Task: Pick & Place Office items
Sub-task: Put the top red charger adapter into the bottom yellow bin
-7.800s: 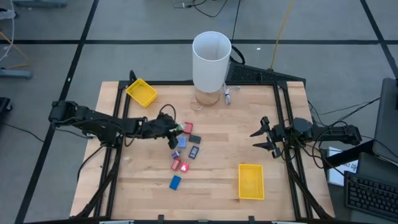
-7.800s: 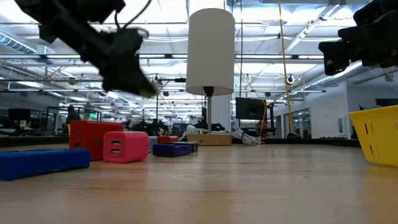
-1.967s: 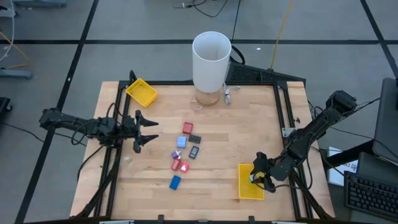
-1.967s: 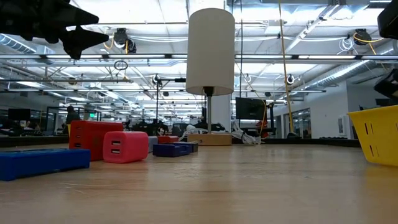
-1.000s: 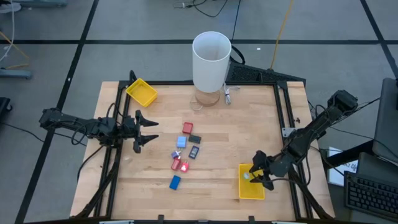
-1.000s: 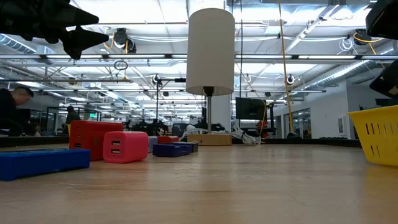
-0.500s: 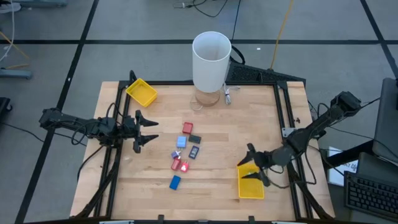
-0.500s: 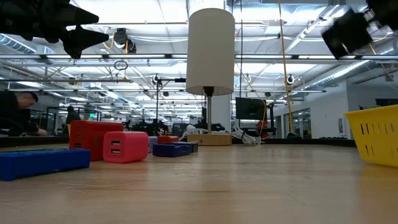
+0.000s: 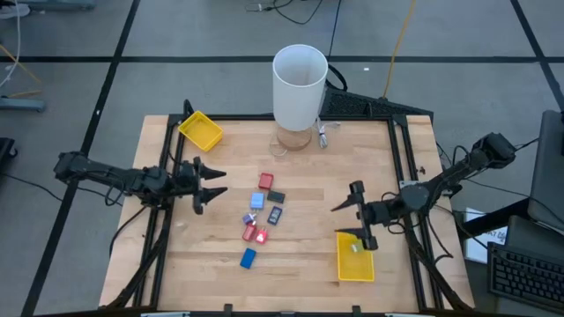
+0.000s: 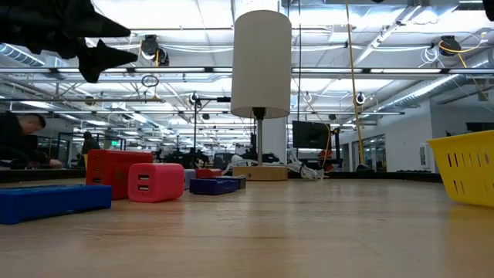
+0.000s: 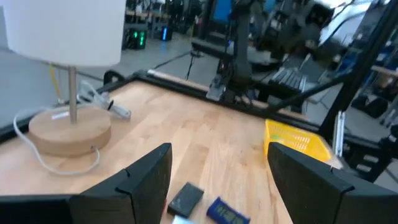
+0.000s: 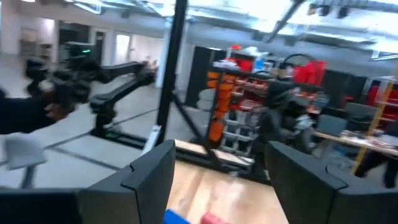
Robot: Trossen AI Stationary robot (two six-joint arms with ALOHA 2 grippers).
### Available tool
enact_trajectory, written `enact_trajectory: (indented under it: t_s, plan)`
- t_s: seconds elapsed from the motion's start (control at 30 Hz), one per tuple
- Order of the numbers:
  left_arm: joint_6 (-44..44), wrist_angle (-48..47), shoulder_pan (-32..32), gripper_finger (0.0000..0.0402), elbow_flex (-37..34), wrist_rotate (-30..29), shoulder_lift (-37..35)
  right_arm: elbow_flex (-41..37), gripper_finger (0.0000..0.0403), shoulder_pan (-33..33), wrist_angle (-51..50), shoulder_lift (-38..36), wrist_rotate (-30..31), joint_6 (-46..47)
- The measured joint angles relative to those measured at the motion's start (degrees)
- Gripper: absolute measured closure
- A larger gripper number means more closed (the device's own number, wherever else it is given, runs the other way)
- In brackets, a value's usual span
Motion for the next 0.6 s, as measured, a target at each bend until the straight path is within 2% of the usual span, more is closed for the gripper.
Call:
enact_trajectory:
  t_s: [0.1,0.27,0.4,0.5,0.6]
  plan:
    - [-1.2,-0.4,0.0,0.0133,0.0,0.2,4.0,0.0,0.0172,-0.9,0.6,0.0,5.8,-3.6]
    - [-5.5,-0.7,0.1,0.0133,1.2,-1.2,12.1,0.0,0.0170,-4.5,10.3,-0.4,15.9,-18.9]
    - [-11.1,-0.7,0.2,0.0133,4.4,-1.1,19.0,0.0,0.0170,-5.5,8.9,-1.6,26.8,-22.9]
    - [-14.5,-6.7,0.5,0.0133,9.4,-1.6,25.7,0.0,0.0169,-5.8,6.3,-2.3,34.7,-26.3]
    - [-17.5,-18.4,2.3,0.0133,16.1,-2.4,34.4,0.0,0.0164,-5.7,6.4,-2.7,37.2,-26.8]
